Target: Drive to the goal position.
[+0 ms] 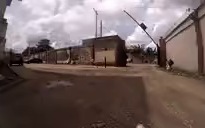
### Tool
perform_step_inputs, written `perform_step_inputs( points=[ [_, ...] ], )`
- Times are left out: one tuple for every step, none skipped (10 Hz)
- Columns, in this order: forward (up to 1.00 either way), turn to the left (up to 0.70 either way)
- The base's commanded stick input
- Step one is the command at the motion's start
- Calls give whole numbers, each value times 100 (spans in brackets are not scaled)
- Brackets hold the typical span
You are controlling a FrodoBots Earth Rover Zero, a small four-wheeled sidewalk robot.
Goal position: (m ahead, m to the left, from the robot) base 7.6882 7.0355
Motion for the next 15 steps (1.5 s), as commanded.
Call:
perform_step_inputs(
  points=[
    [70, 4],
    [70, 4],
    [70, 4],
    [70, 4],
    [70, 4],
    [70, 4],
    [70, 4],
    [70, 4],
    [70, 4],
    [70, 4],
    [70, 4],
    [70, 4],
    [70, 4],
    [70, 4],
    [70, 4]
  ],
)
